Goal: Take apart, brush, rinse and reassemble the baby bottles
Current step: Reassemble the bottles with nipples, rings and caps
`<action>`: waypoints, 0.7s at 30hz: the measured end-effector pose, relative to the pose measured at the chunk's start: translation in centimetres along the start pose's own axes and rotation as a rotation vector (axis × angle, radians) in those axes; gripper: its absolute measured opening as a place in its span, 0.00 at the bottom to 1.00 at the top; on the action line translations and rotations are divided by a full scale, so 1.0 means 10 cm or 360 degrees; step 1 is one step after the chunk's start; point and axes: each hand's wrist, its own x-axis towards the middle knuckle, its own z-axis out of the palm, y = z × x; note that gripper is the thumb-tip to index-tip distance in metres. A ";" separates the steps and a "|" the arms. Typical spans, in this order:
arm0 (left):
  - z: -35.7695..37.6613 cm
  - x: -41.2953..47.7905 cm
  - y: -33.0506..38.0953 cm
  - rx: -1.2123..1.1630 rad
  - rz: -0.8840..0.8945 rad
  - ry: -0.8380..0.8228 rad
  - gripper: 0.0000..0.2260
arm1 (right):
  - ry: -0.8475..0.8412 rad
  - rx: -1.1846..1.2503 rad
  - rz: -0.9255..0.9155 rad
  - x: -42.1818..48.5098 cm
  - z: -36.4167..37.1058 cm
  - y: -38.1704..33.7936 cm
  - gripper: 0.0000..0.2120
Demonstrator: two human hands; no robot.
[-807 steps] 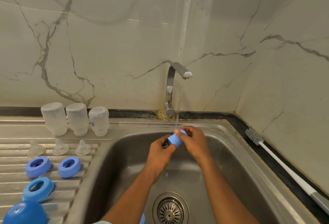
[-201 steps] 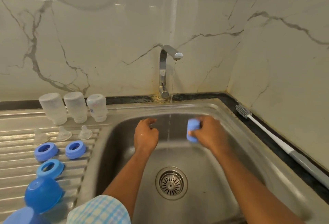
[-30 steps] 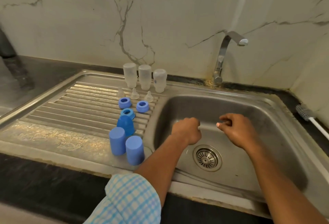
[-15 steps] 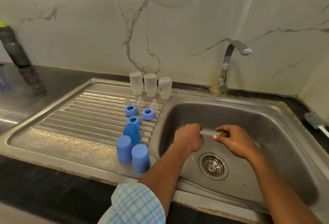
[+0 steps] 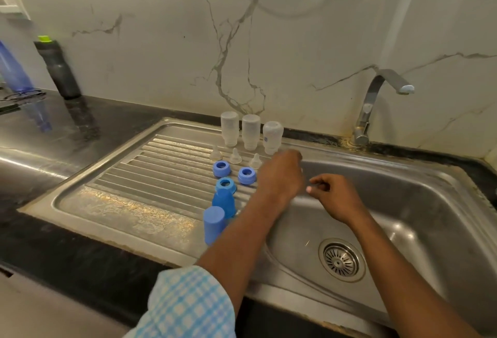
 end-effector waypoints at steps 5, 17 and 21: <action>-0.44 0.31 -0.47 0.0070 -0.0174 0.0150 0.15 | -0.0115 0.0004 -0.0049 0.16 0.30 -0.29 0.14; -0.43 0.84 -1.32 0.0229 -0.0237 -0.0184 0.16 | -0.0116 -0.0063 -0.0008 0.43 0.86 -0.79 0.26; -0.33 0.93 -1.35 0.0248 -0.0144 -0.0253 0.17 | -0.0142 -0.0196 -0.0039 0.46 0.96 -0.82 0.26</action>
